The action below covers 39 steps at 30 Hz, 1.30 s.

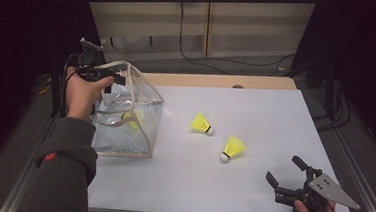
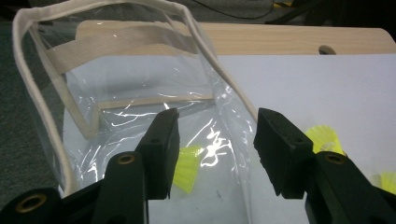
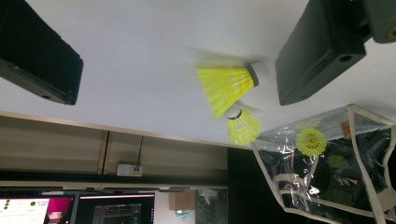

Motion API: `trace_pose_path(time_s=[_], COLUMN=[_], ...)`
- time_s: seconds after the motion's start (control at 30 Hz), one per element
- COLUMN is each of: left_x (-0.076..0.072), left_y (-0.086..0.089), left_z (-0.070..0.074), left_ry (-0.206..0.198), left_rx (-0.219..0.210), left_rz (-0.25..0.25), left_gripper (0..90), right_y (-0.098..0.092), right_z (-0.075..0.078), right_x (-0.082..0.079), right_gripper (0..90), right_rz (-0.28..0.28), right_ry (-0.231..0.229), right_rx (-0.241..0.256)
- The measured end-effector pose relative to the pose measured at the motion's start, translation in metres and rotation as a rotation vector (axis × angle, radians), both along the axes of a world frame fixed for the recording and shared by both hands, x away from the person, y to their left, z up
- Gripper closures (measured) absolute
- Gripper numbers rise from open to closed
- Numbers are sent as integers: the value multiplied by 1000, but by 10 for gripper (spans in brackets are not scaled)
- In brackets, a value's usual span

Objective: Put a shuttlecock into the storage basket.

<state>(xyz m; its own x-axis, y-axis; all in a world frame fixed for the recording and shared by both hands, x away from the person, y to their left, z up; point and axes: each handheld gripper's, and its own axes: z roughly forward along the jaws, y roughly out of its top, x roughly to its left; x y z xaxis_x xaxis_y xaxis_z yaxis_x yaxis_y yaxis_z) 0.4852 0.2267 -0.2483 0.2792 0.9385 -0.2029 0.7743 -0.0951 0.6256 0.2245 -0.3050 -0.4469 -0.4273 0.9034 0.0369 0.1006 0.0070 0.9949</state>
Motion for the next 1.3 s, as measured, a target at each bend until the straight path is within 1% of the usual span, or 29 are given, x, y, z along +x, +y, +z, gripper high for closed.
trace_pose_path(time_s=[0.13,0.17,0.27,0.33,0.37,0.4,0.47,0.53,0.6,0.67,0.77,0.83,1.0,1.03,1.2,1.3], left_x=[-3,-4,-6,-8,-9,-9,-11,-13,-14,-16,-18,-19,-22,-23,-27,-29], left_y=[-3,-3,-6,-8,-8,-10,-12,-15,-18,-22,-28,-32,-41,-44,-53,-58], left_z=[7,8,12,13,14,14,15,17,18,19,21,21,22,22,25,26], left_ry=[5,-1,3,-1,4,-1,0,0,3,9,14,23,25,27,23,25], left_rx=[-9,-11,-17,-37,-43,-51,-56,-52,-49,-59,-53,-58,-56,-61,-66,-81], left_rz=[-41,-43,-64,-73,-88,-93,-110,-126,-153,-170,-202,-222,-274,-285,-325,-345], left_gripper=[475,463,450,440,434,429,397,390,369,342,307,296,276,272,260,251], right_y=[1,1,1,0,0,0,0,0,0,0,0,0,0,0,0,0], right_z=[0,1,0,1,1,1,1,1,1,1,1,1,1,1,1,1], right_x=[0,0,0,0,-1,-1,-1,-1,-1,-1,-1,-1,-1,-1,-1,-1], right_gripper=[8,8,8,8,8,8,8,8,8,8,8,8,8,8,8,8], right_rz=[1,1,-1,-2,-3,-4,-3,-5,-6,-4,-4,-5,-4,-4,-5,-3], right_ry=[-2,-1,0,-1,-1,-1,-3,-3,-3,-2,-3,-3,-4,-4,-3,-4], right_rx=[1,3,4,3,4,4,1,2,3,2,1,1,-1,-1,0,-2])
